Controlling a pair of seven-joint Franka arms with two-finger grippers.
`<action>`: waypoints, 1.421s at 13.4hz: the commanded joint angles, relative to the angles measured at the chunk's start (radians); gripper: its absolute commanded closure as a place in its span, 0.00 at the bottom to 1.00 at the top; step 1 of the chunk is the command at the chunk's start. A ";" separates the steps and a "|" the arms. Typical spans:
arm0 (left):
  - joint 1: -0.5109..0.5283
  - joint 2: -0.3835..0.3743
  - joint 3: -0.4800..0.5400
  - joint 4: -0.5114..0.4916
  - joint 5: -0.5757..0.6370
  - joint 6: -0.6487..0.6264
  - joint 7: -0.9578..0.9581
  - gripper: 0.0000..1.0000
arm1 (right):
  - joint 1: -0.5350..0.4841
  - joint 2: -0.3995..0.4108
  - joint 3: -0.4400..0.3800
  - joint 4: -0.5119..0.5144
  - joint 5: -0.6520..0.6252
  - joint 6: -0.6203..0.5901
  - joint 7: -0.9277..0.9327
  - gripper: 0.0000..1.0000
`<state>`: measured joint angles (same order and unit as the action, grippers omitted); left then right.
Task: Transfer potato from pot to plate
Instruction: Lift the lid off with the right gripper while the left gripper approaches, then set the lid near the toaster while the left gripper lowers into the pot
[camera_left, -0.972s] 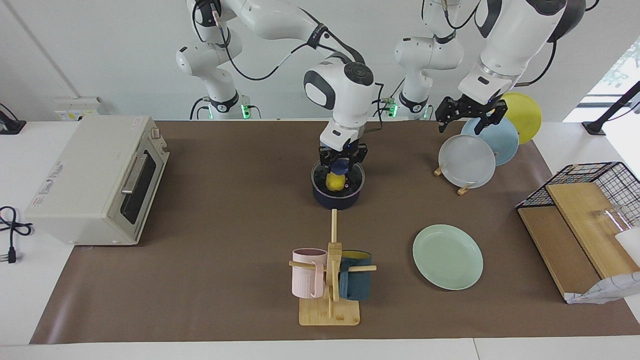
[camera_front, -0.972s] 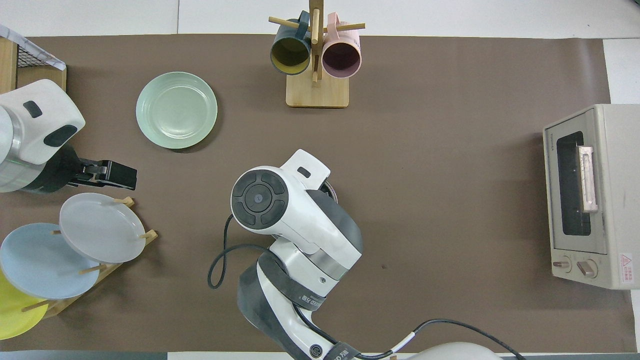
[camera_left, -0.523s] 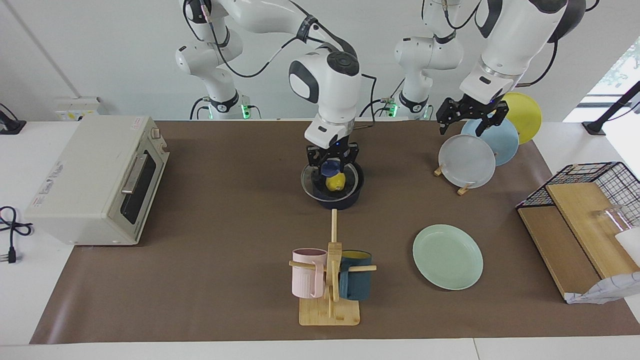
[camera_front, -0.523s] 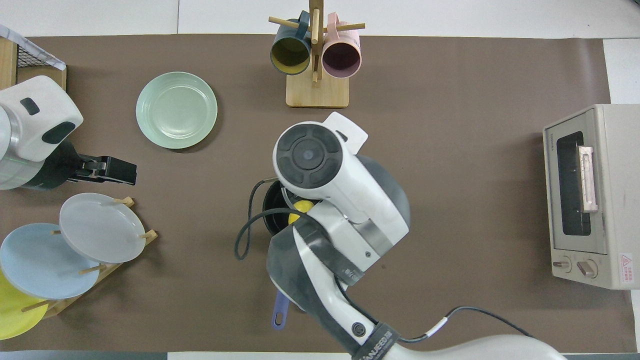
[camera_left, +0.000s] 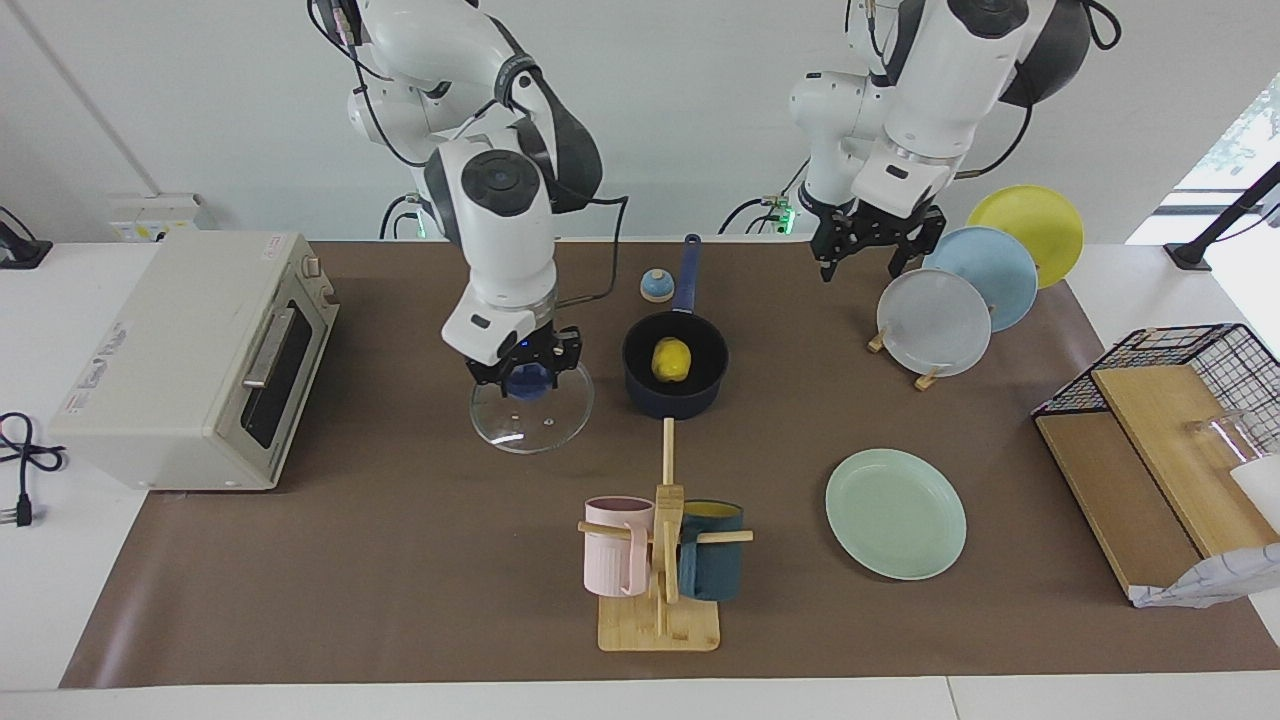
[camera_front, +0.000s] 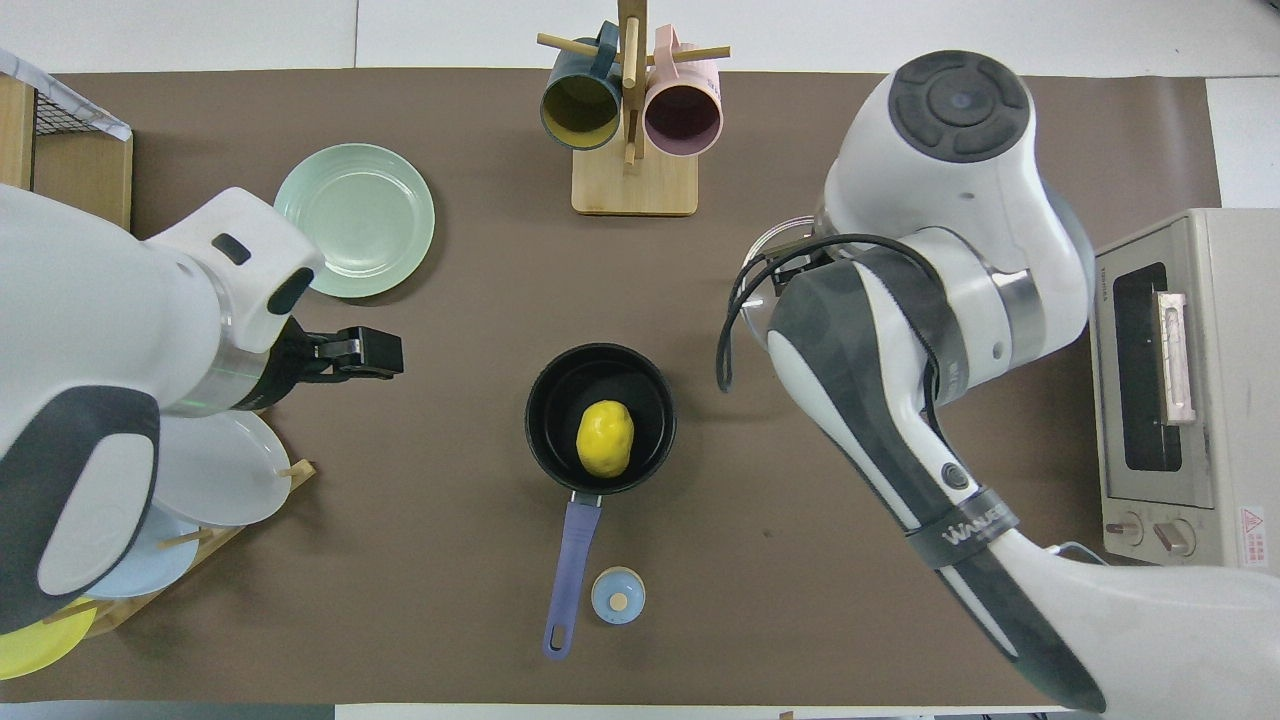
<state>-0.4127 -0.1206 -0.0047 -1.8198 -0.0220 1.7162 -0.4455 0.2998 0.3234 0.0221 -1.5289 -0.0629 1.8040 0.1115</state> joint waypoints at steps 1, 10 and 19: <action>-0.128 -0.027 0.014 -0.067 0.002 0.057 -0.169 0.00 | -0.106 -0.029 0.013 -0.054 0.003 0.000 -0.100 1.00; -0.313 0.274 0.014 -0.142 0.001 0.410 -0.476 0.00 | -0.287 -0.168 0.012 -0.546 0.003 0.399 -0.274 1.00; -0.362 0.366 0.011 -0.153 -0.065 0.481 -0.492 0.00 | -0.301 -0.195 0.012 -0.622 0.003 0.445 -0.277 0.96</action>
<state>-0.7560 0.2420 -0.0095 -1.9651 -0.0652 2.1806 -0.9276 0.0161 0.1688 0.0216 -2.1129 -0.0632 2.2240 -0.1432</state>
